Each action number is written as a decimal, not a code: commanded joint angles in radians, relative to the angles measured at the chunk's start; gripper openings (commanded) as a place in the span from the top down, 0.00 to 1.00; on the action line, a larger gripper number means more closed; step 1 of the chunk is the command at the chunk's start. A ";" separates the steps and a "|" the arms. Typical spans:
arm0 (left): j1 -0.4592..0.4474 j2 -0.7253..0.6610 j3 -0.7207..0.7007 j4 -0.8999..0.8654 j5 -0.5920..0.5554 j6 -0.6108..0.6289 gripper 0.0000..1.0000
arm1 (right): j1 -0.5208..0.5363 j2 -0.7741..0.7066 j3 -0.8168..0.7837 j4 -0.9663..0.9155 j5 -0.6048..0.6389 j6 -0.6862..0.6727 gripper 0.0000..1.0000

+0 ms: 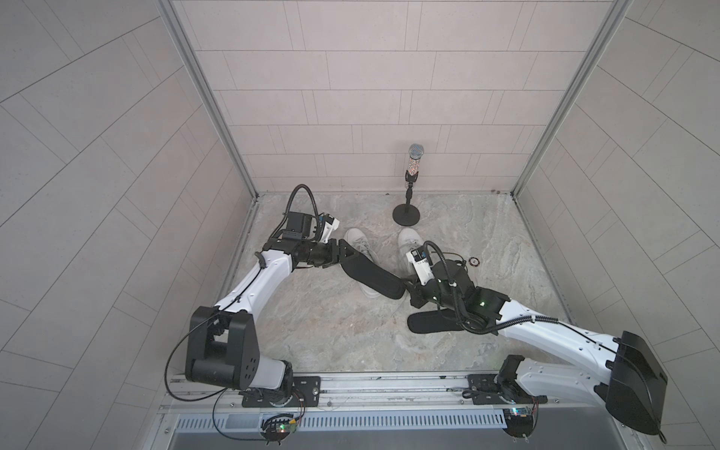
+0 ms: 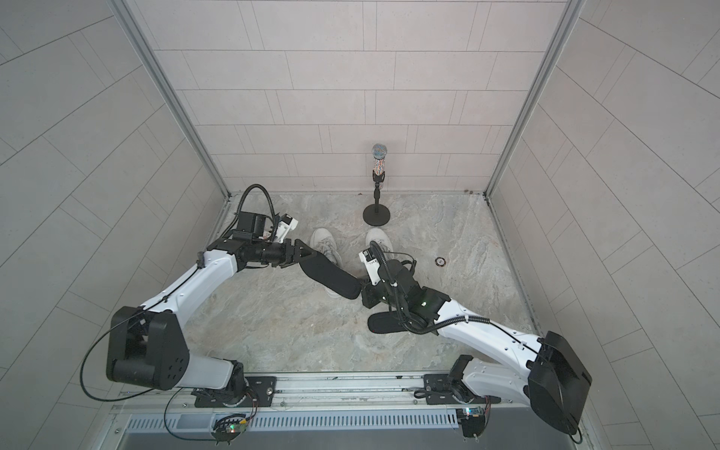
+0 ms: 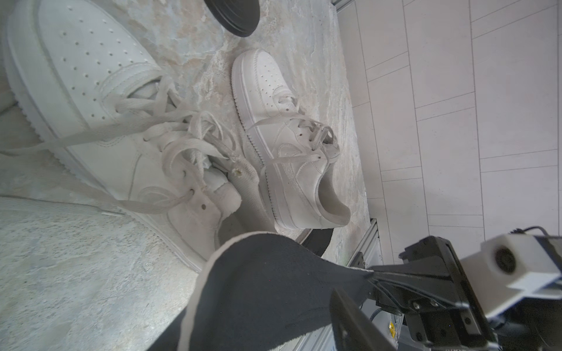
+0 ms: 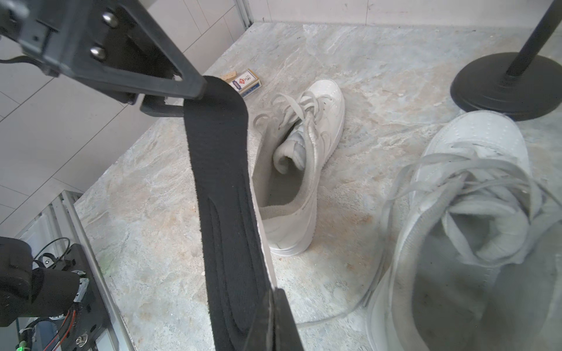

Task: Insert the insole into the shoe
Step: Pick up the insole from the center of the board.

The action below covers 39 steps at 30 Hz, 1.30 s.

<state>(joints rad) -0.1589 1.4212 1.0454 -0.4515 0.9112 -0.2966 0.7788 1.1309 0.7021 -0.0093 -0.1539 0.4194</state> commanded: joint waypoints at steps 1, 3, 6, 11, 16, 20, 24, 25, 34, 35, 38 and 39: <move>0.001 -0.041 0.010 -0.010 0.063 0.060 0.32 | -0.033 0.000 0.022 -0.013 -0.050 -0.031 1.00; 0.001 -0.038 0.010 -0.010 0.070 0.063 0.34 | -0.040 -0.004 0.023 -0.019 -0.073 -0.049 1.00; -0.002 -0.032 0.013 -0.010 0.083 0.066 0.40 | -0.048 -0.013 0.021 -0.024 -0.086 -0.060 1.00; -0.004 -0.038 0.007 -0.016 0.099 0.089 0.70 | -0.068 -0.023 0.010 -0.021 -0.087 -0.053 1.00; -0.017 -0.044 0.010 -0.019 0.085 0.110 0.93 | -0.079 -0.037 0.001 -0.023 -0.111 -0.065 1.00; -0.072 -0.043 0.057 -0.089 0.091 0.207 0.98 | -0.085 -0.035 0.011 -0.063 -0.177 -0.106 0.86; -0.137 -0.059 0.091 -0.133 0.158 0.301 0.98 | -0.111 -0.032 0.089 -0.175 -0.259 -0.130 0.46; -0.150 -0.058 0.099 -0.142 0.175 0.323 0.98 | -0.117 -0.035 0.108 -0.191 -0.271 -0.137 0.42; -0.257 0.038 0.242 -0.352 0.153 0.499 1.00 | -0.168 0.027 0.264 -0.342 -0.348 -0.271 0.31; -0.261 0.043 0.250 -0.352 0.157 0.499 1.00 | -0.169 0.036 0.264 -0.341 -0.377 -0.279 0.31; -0.267 0.060 0.281 -0.376 0.164 0.520 1.00 | -0.169 0.059 0.245 -0.299 -0.442 -0.277 0.33; -0.269 0.066 0.294 -0.395 0.163 0.531 1.00 | -0.169 0.065 0.237 -0.280 -0.464 -0.275 0.35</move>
<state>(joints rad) -0.4225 1.4738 1.2930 -0.7753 1.0554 0.1551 0.6102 1.1797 0.9531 -0.2890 -0.5259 0.1829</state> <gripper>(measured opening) 0.057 0.662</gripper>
